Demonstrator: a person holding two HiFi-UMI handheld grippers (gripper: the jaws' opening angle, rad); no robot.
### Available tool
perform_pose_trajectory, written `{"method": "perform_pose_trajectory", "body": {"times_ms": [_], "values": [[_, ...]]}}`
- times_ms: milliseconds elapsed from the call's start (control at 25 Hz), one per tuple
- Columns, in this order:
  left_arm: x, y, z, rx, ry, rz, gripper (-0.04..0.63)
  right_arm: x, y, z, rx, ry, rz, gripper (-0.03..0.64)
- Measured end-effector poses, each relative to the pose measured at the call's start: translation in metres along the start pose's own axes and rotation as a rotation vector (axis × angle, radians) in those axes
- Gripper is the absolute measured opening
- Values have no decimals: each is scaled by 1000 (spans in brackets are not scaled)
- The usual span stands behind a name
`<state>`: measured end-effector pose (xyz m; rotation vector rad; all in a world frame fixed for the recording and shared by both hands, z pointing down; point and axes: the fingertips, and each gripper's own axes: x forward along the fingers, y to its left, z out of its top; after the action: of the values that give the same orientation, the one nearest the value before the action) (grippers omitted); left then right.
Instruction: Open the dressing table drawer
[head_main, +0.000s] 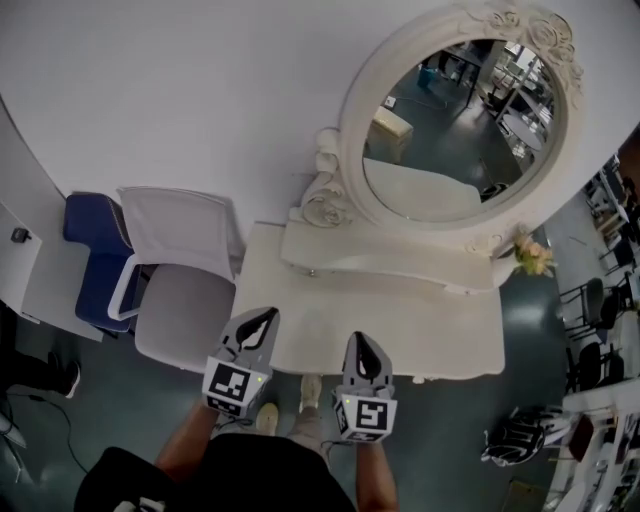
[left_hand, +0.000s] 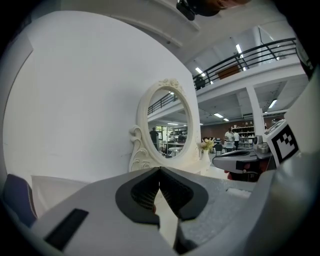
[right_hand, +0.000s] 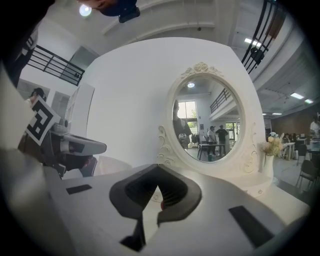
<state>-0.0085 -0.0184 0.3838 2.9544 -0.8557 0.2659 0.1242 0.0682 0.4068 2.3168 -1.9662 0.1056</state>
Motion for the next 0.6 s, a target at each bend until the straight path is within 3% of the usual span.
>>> {"method": "perform_pose_trajectory", "body": {"times_ms": [440,600], "values": [[48,22,-14,-25,39,123,3,74,-22,-32,10,80,135,5],[60,31,-28,-76,76,162,3,97,-21,-44,19,110,180,50]]}}
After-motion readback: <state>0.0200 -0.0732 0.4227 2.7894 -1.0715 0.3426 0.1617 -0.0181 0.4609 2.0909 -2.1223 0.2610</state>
